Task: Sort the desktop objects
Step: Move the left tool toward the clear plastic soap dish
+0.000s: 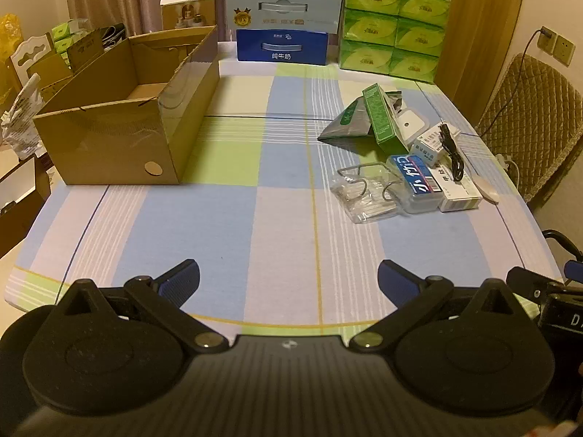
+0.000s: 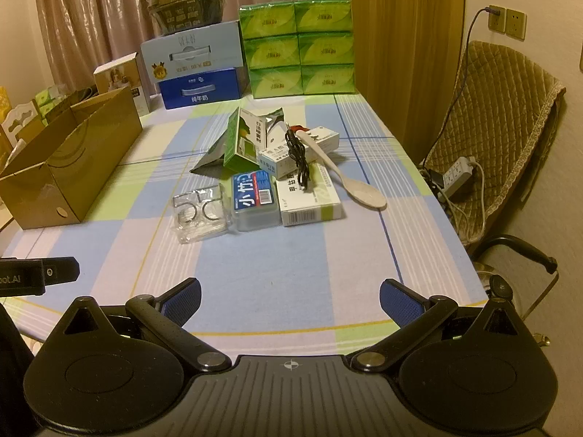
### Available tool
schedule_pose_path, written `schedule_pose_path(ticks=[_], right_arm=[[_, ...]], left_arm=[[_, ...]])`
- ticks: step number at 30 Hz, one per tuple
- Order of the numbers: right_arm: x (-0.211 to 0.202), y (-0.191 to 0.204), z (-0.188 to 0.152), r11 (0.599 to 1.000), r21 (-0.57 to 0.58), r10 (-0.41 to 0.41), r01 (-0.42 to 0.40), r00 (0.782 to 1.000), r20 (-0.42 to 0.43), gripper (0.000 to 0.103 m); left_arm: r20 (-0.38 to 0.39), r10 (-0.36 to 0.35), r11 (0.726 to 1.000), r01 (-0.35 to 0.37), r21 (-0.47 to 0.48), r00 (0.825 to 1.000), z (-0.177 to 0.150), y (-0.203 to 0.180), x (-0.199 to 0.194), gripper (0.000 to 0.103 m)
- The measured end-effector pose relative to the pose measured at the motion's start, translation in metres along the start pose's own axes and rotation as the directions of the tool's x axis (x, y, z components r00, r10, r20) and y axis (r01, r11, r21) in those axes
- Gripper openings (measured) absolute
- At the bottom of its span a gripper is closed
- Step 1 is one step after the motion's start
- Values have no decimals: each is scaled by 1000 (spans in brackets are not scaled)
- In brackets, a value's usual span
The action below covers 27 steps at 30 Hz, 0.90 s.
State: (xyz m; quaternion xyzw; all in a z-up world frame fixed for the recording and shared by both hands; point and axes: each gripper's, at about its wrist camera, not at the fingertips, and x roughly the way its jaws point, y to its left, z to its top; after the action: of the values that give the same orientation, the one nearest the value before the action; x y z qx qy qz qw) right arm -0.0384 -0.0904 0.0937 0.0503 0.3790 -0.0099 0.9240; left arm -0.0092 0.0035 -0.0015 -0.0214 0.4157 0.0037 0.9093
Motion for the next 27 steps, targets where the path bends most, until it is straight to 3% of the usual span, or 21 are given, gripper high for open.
schedule_pose_path(ticks=[27], right_arm=[[1, -2, -1, 1000, 5, 0, 0, 1000, -2, 101]], left_arm=[[8, -15, 1000, 15, 19, 1000, 5, -3, 1, 102]])
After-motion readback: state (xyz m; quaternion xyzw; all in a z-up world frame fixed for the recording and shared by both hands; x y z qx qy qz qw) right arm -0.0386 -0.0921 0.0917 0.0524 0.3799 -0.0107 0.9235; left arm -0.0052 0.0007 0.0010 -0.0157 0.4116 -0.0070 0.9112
